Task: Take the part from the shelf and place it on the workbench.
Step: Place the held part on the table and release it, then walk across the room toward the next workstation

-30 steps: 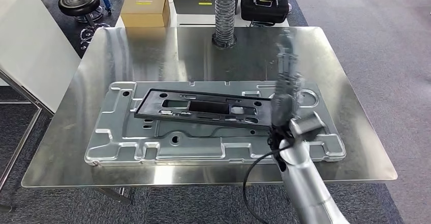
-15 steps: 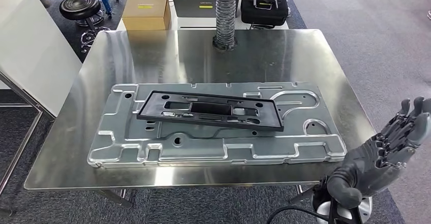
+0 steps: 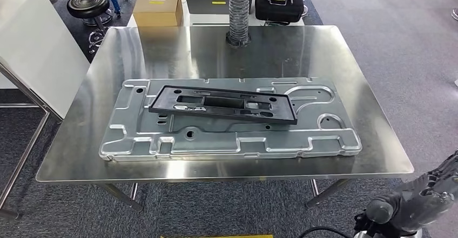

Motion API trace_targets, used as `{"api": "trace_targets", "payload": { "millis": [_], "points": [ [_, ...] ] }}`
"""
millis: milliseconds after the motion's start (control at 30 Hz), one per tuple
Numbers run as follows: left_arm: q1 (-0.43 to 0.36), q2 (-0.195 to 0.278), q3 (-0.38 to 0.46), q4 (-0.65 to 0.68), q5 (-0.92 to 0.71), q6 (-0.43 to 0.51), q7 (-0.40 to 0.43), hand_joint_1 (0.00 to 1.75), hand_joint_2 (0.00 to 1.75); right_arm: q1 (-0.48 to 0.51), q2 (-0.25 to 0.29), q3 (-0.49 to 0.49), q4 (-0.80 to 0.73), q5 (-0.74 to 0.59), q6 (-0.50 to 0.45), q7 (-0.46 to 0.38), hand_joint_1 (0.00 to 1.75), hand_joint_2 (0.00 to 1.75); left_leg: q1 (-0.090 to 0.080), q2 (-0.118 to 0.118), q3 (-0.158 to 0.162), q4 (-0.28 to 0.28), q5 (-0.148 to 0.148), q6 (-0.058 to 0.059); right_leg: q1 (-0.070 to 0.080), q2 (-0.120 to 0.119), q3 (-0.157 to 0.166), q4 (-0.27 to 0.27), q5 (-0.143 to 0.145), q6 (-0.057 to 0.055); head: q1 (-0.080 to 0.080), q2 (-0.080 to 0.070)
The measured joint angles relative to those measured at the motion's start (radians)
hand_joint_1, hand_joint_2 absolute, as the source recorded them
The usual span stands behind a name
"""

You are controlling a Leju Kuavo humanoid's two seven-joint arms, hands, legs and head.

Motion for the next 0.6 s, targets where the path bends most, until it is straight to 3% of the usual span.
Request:
{"api": "trace_targets", "payload": {
  "millis": [33,67,100,167,200,233,267,300,367,433,467,533,567,600],
  "points": [
    [0.001,0.000,0.002,0.000,-0.002,0.000,0.000,0.00,0.00,0.012,0.006,-0.024,0.005,0.000,0.000,0.000,0.00,0.00,0.001,0.000,-0.003,0.002,-0.004,-0.005,-0.002,-0.002,-0.004,-0.007,0.010,-0.007,0.000,0.000],
    [0.003,0.000,0.003,0.000,-0.004,-0.001,0.000,0.00,0.00,0.024,0.013,-0.048,0.011,-0.001,-0.001,0.000,0.00,0.00,0.001,0.000,-0.009,0.015,-0.026,-0.009,-0.004,-0.004,-0.011,-0.013,0.024,-0.014,0.000,0.000],
    [0.004,0.000,0.005,0.000,-0.006,-0.001,-0.001,0.00,0.00,0.035,0.020,-0.073,0.020,-0.002,-0.001,0.000,0.00,0.00,0.001,0.000,-0.020,0.049,-0.066,-0.011,-0.006,-0.005,-0.021,-0.018,0.039,-0.020,-0.001,0.000],
    [0.004,0.002,0.009,0.000,-0.013,-0.003,-0.004,0.00,0.00,0.052,0.035,-0.130,0.047,-0.010,-0.001,0.000,0.00,0.00,0.002,0.000,-0.048,0.167,-0.174,-0.015,-0.005,-0.007,-0.048,-0.019,0.062,-0.026,-0.004,0.000],
    [0.004,0.002,0.011,0.000,-0.017,-0.005,-0.006,0.00,0.00,0.059,0.041,-0.160,0.064,-0.017,-0.001,0.000,0.00,0.00,0.002,0.000,-0.058,0.229,-0.209,-0.017,-0.004,-0.008,-0.062,-0.016,0.071,-0.025,-0.005,0.000],
    [0.004,0.003,0.014,0.000,-0.022,-0.006,-0.007,0.00,0.00,0.063,0.045,-0.192,0.083,-0.026,-0.001,0.000,0.00,0.00,0.002,0.000,-0.057,0.272,-0.219,-0.018,-0.003,-0.009,-0.078,-0.012,0.081,-0.024,-0.005,0.000],
    [0.004,0.003,0.016,0.000,-0.026,-0.007,-0.008,0.00,0.00,0.065,0.048,-0.223,0.102,-0.035,-0.001,0.000,0.00,0.00,0.002,0.000,-0.040,0.282,-0.206,-0.019,-0.003,-0.010,-0.095,-0.007,0.089,-0.023,-0.005,0.000],
    [0.004,0.004,0.019,0.000,-0.030,-0.008,-0.009,0.00,0.00,0.066,0.050,-0.255,0.123,-0.045,-0.002,0.000,0.00,0.00,0.002,0.000,-0.003,0.254,-0.181,-0.019,-0.003,-0.010,-0.111,0.001,0.096,-0.020,-0.005,0.000],
    [0.002,0.006,0.021,0.000,-0.040,-0.011,-0.011,0.00,0.00,0.066,0.053,-0.317,0.163,-0.066,-0.003,0.000,0.00,0.00,0.001,0.000,0.107,0.116,-0.153,-0.015,-0.003,-0.010,-0.140,0.020,0.106,-0.013,-0.006,0.000],
    [0.000,0.009,0.023,0.000,-0.049,-0.014,-0.011,0.00,0.00,0.066,0.053,-0.368,0.201,-0.083,-0.003,0.000,0.00,0.00,-0.003,-0.001,0.175,0.011,-0.168,-0.006,-0.001,-0.011,-0.153,0.034,0.116,-0.002,-0.006,0.000],
    [0.000,0.010,0.024,0.000,-0.053,-0.015,-0.011,0.00,0.00,0.066,0.053,-0.389,0.219,-0.088,-0.003,0.000,0.00,0.00,-0.006,-0.001,0.182,-0.007,-0.175,0.000,-0.001,-0.011,-0.155,0.035,0.122,0.004,-0.007,0.000],
    [0.000,0.010,0.026,0.000,-0.059,-0.017,-0.010,0.00,0.00,0.068,0.054,-0.427,0.251,-0.094,-0.004,0.000,0.00,0.00,-0.006,0.001,0.171,-0.012,-0.162,0.015,-0.004,-0.009,-0.158,0.036,0.129,0.017,-0.008,0.000],
    [-0.001,0.011,0.026,0.000,-0.062,-0.017,-0.009,0.00,0.00,0.069,0.055,-0.442,0.264,-0.095,-0.004,0.000,0.00,0.00,-0.005,0.003,0.163,-0.014,-0.151,0.023,-0.006,-0.008,-0.165,0.046,0.114,0.023,-0.007,0.000],
    [-0.002,0.011,0.027,0.000,-0.064,-0.018,-0.008,0.00,0.00,0.070,0.055,-0.457,0.277,-0.096,-0.004,0.000,0.00,0.00,-0.003,0.006,0.153,-0.017,-0.139,0.029,-0.008,-0.006,-0.176,0.074,0.080,0.030,-0.005,0.000]
  ]
}}
